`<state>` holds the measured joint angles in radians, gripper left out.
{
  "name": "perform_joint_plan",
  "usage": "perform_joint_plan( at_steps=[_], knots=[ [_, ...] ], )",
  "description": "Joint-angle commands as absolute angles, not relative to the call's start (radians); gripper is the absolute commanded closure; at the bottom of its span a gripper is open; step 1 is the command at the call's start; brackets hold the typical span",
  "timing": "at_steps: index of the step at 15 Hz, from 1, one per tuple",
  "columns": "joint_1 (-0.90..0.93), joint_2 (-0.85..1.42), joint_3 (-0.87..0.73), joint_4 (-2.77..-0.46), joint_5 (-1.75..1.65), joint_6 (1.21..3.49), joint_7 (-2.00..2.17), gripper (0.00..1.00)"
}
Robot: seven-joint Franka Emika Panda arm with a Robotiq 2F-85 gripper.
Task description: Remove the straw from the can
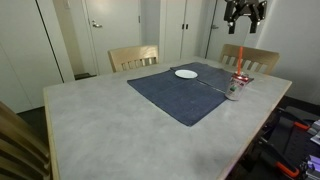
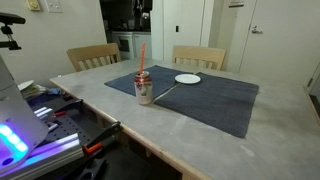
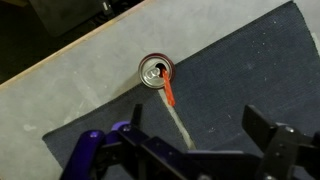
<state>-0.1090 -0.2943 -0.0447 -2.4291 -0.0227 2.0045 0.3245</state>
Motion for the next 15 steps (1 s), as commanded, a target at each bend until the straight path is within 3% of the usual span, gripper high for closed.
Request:
perform_joint_plan(
  at_steps=[1, 15],
  knots=[
    [-0.123, -0.244, -0.063, -2.381, -0.027, 2.004, 0.288, 0.0],
    [-0.116, -0.162, -0.082, -2.453, 0.017, 2.027, 0.312, 0.0]
  ],
)
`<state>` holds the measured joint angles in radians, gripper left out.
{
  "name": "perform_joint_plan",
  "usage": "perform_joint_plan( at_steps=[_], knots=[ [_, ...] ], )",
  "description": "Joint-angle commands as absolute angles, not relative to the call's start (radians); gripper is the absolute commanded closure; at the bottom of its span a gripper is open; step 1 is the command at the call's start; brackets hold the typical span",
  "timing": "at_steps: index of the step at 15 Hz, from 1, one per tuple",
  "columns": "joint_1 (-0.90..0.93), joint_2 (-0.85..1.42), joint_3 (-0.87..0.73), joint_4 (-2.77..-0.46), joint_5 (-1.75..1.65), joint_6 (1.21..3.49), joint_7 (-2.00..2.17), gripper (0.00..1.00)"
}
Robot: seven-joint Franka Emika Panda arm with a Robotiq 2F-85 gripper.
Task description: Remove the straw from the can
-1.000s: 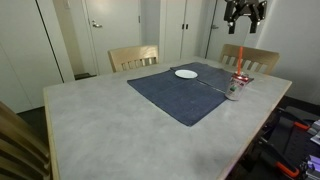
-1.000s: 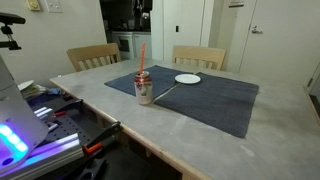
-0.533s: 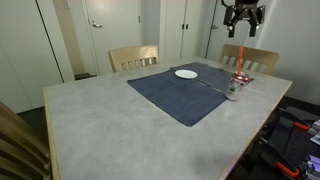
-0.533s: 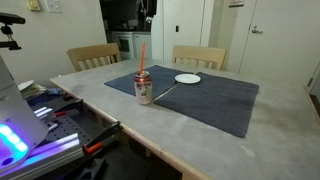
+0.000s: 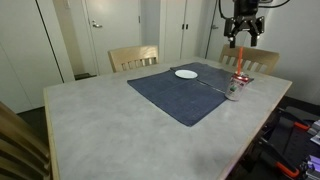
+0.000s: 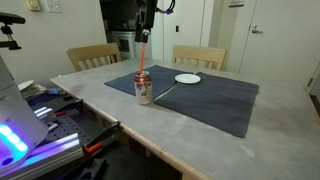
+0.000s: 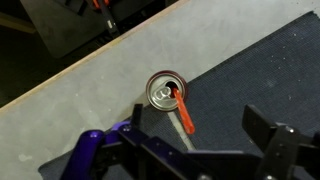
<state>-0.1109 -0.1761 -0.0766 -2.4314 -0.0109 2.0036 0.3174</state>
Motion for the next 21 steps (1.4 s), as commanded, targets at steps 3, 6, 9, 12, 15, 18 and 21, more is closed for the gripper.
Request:
perform_joint_plan(
  at_steps=[3, 6, 9, 12, 15, 18, 21],
  knots=[
    [-0.116, -0.159, -0.083, -2.474, 0.035, 2.04, 0.313, 0.0],
    [-0.115, -0.168, -0.082, -2.492, 0.052, 2.069, 0.313, 0.0],
    [-0.115, -0.173, -0.078, -2.508, 0.052, 2.135, 0.323, 0.08],
    [-0.115, -0.173, -0.075, -2.518, 0.038, 2.197, 0.33, 0.03],
    [-0.118, -0.172, -0.075, -2.524, 0.027, 2.228, 0.334, 0.16],
    [-0.122, -0.17, -0.078, -2.523, 0.019, 2.233, 0.334, 0.36],
    [-0.126, -0.168, -0.079, -2.522, 0.008, 2.223, 0.339, 0.58]
  ],
)
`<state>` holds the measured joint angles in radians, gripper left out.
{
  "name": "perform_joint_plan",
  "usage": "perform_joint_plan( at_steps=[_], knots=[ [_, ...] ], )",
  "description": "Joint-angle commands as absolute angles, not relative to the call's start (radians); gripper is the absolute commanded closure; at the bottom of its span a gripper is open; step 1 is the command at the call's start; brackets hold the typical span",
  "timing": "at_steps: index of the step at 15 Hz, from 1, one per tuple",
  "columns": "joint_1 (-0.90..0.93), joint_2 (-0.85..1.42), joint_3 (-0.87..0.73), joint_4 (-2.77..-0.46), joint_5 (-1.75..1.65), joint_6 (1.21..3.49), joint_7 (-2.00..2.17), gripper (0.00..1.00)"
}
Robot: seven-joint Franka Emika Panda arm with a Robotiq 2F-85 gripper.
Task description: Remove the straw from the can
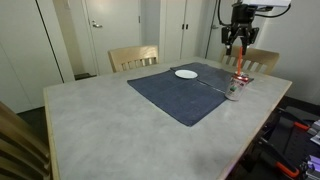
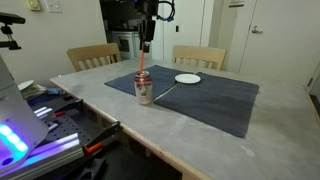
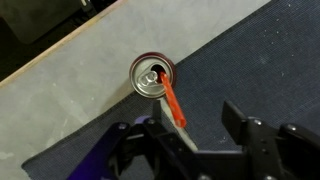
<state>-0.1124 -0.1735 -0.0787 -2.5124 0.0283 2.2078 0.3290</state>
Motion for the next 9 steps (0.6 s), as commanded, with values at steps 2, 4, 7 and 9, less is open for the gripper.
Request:
perform_joint_plan(
  at_steps=[2, 4, 7, 9],
  knots=[
    [-0.132, -0.163, -0.079, -2.513, -0.016, 2.208, 0.35, 0.69],
    [-0.143, -0.161, -0.076, -2.501, -0.072, 2.179, 0.384, 0.82],
    [-0.162, -0.158, -0.077, -2.478, -0.164, 2.121, 0.449, 0.96],
    [-0.166, -0.156, -0.083, -2.464, -0.177, 2.087, 0.46, 1.0]
  ],
)
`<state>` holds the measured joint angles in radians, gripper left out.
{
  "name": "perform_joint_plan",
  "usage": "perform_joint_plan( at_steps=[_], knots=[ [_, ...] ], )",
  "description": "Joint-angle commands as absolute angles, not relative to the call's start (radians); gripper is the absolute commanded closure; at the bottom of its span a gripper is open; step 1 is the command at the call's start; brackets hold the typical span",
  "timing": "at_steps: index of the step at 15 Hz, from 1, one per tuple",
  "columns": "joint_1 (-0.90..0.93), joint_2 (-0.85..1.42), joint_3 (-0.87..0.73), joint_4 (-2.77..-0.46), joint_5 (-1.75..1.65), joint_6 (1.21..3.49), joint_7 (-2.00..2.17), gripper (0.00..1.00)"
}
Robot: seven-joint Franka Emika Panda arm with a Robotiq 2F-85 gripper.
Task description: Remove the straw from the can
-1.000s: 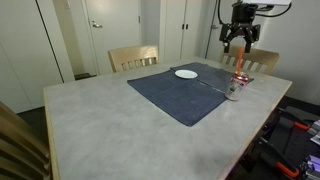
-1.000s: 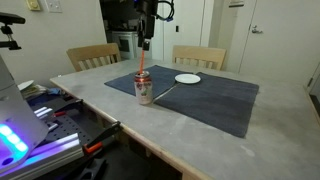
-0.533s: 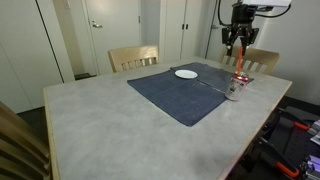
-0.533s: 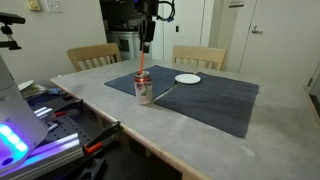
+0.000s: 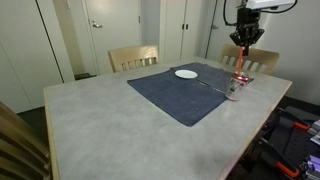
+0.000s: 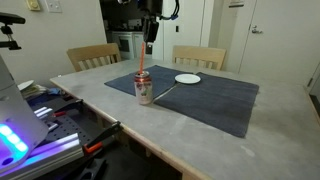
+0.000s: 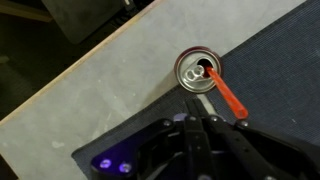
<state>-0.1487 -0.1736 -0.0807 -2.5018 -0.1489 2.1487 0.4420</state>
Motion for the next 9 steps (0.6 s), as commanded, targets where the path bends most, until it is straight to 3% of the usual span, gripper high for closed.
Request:
perform_joint_plan(
  at_steps=[1, 2, 3, 4, 9],
  knots=[
    [-0.164, -0.154, -0.088, -2.457, -0.155, 2.078, 0.448, 0.99],
    [-0.162, -0.151, -0.091, -2.45, -0.135, 2.066, 0.435, 1.0],
    [-0.16, -0.145, -0.091, -2.443, -0.126, 2.056, 0.439, 0.74],
    [-0.158, -0.145, -0.089, -2.439, -0.123, 2.047, 0.442, 0.73],
    [-0.156, -0.14, -0.089, -2.418, -0.104, 2.011, 0.445, 0.39]
  ],
)
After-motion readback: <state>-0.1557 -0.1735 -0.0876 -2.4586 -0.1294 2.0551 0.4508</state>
